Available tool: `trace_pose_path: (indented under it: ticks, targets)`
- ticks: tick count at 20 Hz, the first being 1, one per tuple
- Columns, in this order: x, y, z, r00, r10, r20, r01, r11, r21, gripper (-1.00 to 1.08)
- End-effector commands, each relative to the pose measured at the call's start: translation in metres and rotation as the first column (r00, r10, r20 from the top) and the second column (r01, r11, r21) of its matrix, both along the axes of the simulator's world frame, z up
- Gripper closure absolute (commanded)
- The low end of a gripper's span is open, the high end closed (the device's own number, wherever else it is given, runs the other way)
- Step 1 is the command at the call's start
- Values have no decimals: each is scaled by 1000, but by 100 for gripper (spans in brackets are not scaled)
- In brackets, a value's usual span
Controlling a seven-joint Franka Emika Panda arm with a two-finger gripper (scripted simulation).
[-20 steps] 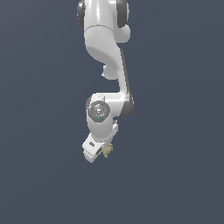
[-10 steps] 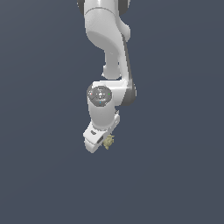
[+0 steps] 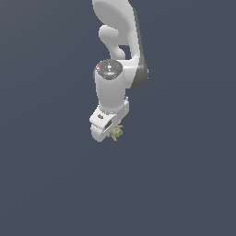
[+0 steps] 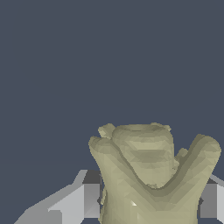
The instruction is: Pick up the object and move it to a goal position.
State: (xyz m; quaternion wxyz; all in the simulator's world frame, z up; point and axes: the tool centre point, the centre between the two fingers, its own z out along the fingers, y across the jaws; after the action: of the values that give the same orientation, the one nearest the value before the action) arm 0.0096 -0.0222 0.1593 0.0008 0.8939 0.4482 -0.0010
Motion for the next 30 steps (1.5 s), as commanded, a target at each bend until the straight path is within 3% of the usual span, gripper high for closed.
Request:
trace_pose_path:
  ticks: [1, 19, 30]
  targets:
    - [-13, 3, 18, 1000, 0, 0, 0, 1000, 0, 108]
    - [-105, 26, 149, 1000, 0, 1, 0, 1000, 2, 108]
    - [-133, 34, 195, 1000, 0, 1, 0, 1000, 2, 108]
